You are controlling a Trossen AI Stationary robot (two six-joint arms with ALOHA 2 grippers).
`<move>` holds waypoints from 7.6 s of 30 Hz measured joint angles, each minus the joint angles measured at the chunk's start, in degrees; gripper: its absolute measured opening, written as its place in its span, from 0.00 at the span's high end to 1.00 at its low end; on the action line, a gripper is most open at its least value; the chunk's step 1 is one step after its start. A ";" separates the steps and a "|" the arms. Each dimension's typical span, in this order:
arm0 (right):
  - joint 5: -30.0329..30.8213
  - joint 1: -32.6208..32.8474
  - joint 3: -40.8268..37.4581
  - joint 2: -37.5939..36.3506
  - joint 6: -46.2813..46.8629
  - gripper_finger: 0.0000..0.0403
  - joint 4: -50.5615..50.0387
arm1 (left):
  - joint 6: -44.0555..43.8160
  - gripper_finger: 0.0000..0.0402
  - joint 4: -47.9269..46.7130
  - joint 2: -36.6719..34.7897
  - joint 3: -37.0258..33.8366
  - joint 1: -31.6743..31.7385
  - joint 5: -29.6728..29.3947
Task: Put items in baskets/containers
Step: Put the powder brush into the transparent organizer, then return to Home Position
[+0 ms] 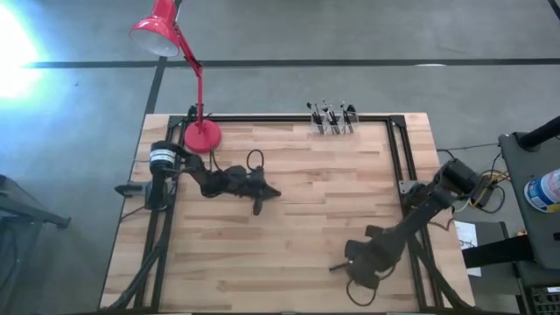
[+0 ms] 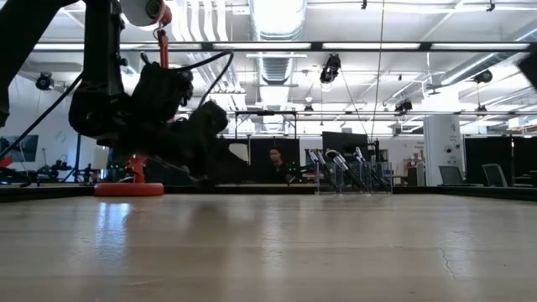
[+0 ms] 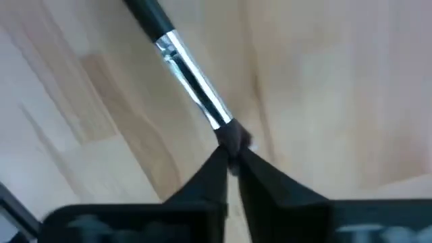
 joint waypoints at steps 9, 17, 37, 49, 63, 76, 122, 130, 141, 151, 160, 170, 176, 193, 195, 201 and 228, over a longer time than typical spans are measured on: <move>13.04 -12.56 -0.29 -6.10 -18.89 0.98 -6.51 | -10.67 0.96 -4.16 -0.11 3.47 -2.21 21.53; 24.28 -26.12 3.93 -4.01 -44.56 0.98 -5.98 | -11.15 0.74 -17.11 -0.13 10.35 -7.00 16.18; 32.11 -31.80 8.74 -0.31 -66.35 0.98 4.99 | -16.55 0.61 -25.37 -0.20 20.06 -7.86 7.15; 32.40 -31.82 9.70 -0.44 -66.53 0.98 6.40 | -14.36 0.80 -31.62 -0.20 20.29 -8.10 3.25; 35.31 -34.88 -1.14 -17.23 -59.58 0.71 18.30 | -12.46 0.91 -3.88 -0.79 7.88 -4.61 -4.87; 11.59 -48.86 -28.15 -27.61 -46.27 0.48 82.48 | -1.70 0.91 9.69 -0.87 9.25 -2.67 -5.91; 18.61 -61.75 -18.53 -33.51 -57.30 0.91 67.02 | 0.11 0.80 7.25 -10.17 3.98 2.51 -5.60; 20.23 -82.21 -18.70 -34.52 -60.11 0.91 57.57 | 2.76 0.93 7.56 -21.48 -5.62 6.36 -5.79; 15.65 -94.06 -18.80 -22.74 -61.00 0.91 59.24 | 2.82 1.00 7.49 -35.12 -17.51 11.78 -6.33; 15.92 -96.50 -18.59 -15.67 -56.56 0.91 65.13 | 2.54 1.00 7.44 -39.87 -21.59 12.82 -8.31; 15.65 -96.48 -18.53 -12.89 -51.99 0.90 65.14 | 2.51 1.00 7.31 -40.09 -22.36 12.82 -8.39; 15.65 -96.45 -18.49 -13.57 -50.88 0.75 64.65 | -1.00 1.00 7.32 -41.37 -23.34 14.69 -8.48; 15.65 -96.45 -18.47 -16.04 -51.20 0.68 61.96 | -1.84 1.00 6.94 -44.46 -25.49 16.39 -8.51; 12.15 -87.77 -26.27 -36.99 -60.20 0.97 63.17 | 0.01 1.00 -13.55 -60.39 -26.60 18.19 -7.86; 10.79 -86.16 -29.04 -40.49 -60.93 0.98 65.05 | 0.33 1.00 -16.45 -62.36 -26.63 18.19 -7.86; 2.69 -83.39 -38.38 -52.63 -65.63 0.98 67.83 | 0.39 1.00 -25.81 -68.52 -26.63 17.99 -8.50; -8.49 -83.56 -53.55 -98.06 -66.69 0.98 52.86 | 6.28 1.00 -54.20 -93.97 -26.85 2.20 -31.26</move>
